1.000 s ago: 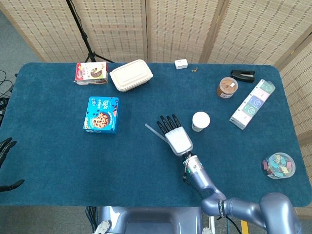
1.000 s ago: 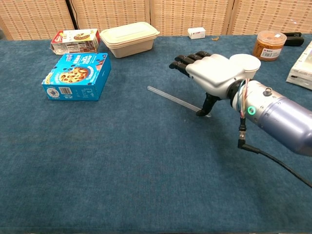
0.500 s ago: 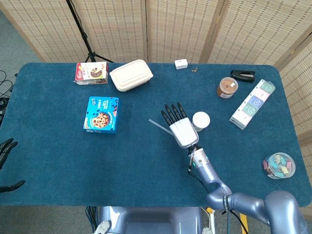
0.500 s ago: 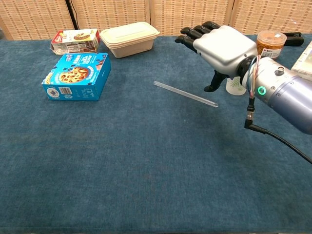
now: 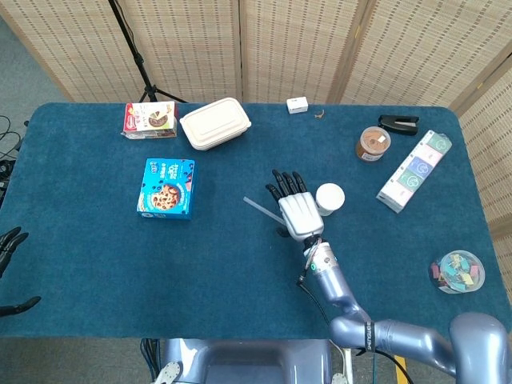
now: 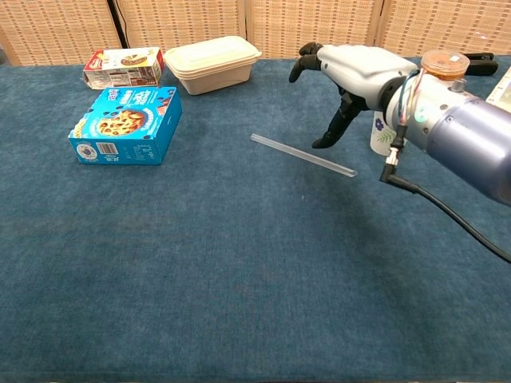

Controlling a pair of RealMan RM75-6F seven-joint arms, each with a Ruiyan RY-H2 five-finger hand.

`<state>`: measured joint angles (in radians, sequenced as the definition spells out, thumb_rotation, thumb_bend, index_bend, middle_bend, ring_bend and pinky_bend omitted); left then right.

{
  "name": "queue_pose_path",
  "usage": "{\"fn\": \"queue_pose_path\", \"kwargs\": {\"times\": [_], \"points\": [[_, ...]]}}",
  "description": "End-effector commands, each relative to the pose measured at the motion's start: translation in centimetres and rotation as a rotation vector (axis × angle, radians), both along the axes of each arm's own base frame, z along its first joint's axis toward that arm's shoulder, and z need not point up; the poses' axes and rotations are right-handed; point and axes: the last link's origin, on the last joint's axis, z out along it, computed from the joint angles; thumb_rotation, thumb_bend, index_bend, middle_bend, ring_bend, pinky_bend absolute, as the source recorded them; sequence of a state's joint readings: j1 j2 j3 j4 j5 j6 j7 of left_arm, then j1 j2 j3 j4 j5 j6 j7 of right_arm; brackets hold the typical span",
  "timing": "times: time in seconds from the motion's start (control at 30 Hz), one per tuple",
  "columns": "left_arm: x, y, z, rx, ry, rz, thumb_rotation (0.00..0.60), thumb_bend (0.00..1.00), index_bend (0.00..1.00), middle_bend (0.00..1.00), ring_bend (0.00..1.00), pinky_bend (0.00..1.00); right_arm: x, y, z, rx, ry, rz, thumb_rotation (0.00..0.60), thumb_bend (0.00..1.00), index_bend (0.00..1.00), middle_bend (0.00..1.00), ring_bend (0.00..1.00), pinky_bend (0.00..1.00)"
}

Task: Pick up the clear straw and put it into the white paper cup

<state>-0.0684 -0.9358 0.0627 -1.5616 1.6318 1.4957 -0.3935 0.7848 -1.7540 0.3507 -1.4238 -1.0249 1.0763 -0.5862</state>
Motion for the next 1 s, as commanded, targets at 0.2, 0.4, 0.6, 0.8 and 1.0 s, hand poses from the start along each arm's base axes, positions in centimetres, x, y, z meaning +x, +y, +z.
{"fn": "queue_pose_path", "kwargs": {"times": [0.2,0.4,0.6,0.8,1.0], "points": [[-0.4,0.3,0.6,0.013,-0.021,0.018,0.6,0.0,0.0,0.0,0.0,0.0,1.7,-1.6,-1.3,0.059,-0.14,-0.163,0.6,0.0,0.31,0.0,0.0,0.0],[-0.8,0.9,0.9,0.011,-0.038,0.038,0.6,0.01,0.0,0.0,0.0,0.0,2.8,-2.4,-3.8,0.078,-0.177,-0.268,0.6,0.0,0.35,0.0,0.0,0.0],[-1.0,1.5,1.2,0.009,-0.049,0.057,0.6,0.01,0.0,0.0,0.0,0.0,3.9,-3.7,-5.1,0.042,-0.168,-0.308,0.6,0.0,0.36,0.0,0.0,0.0],[-1.2,1.7,1.4,0.012,-0.056,0.065,0.6,0.01,0.0,0.0,0.0,0.0,3.8,-4.3,-5.9,0.044,-0.179,-0.353,0.6,0.0,0.37,0.0,0.0,0.0],[-1.2,1.8,1.2,0.004,-0.053,0.068,0.6,0.0,0.0,0.0,0.0,0.0,4.1,-4.4,-6.4,0.058,-0.2,-0.382,0.6,0.0,0.39,0.0,0.0,0.0]]}}
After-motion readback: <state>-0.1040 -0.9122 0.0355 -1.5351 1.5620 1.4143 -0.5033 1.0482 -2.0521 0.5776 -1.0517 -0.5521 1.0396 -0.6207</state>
